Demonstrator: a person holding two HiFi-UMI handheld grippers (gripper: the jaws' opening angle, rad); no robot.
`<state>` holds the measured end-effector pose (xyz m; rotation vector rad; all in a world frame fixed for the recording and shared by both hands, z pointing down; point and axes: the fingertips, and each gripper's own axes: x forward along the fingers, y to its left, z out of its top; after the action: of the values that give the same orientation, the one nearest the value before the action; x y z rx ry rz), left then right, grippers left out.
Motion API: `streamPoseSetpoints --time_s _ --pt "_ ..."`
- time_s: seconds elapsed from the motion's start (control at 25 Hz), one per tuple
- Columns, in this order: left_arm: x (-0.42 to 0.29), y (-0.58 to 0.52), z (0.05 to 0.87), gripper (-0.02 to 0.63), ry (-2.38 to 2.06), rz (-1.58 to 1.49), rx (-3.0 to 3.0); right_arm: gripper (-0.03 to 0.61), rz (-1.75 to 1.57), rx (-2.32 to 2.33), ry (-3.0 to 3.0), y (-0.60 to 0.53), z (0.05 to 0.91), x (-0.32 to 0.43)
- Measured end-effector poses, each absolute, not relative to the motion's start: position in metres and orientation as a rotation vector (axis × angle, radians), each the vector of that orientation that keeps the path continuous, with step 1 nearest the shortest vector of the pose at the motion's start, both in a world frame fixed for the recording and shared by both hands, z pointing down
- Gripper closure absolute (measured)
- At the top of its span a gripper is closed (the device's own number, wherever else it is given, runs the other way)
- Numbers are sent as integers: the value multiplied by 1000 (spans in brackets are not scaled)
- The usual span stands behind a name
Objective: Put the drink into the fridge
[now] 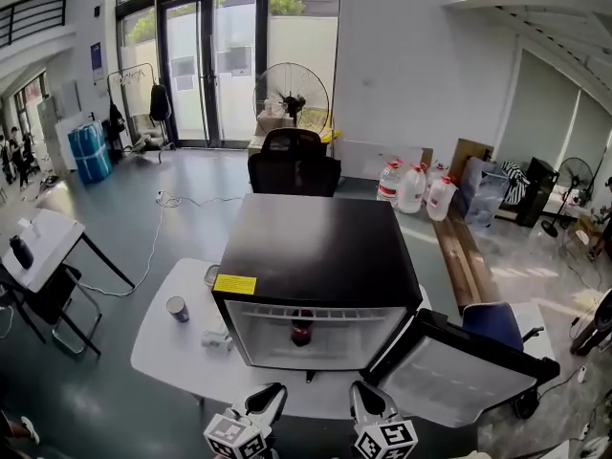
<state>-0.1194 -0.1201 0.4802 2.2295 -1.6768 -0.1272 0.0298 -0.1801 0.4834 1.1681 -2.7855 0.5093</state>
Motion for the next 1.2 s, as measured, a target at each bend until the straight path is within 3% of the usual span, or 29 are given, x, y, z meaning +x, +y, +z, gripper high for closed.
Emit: streamPoseSetpoints --time_s 0.56,0.84,1.2 --pt "-182 -142 376 575 -2055 -129 2425 575 87 1154 -2933 -194 398 21" --pt "-178 -132 375 575 -2018 -171 2423 575 69 1209 -2956 -191 380 20" --pt "-169 -120 385 575 -2037 12 2484 575 12 1143 -2920 -179 390 12"
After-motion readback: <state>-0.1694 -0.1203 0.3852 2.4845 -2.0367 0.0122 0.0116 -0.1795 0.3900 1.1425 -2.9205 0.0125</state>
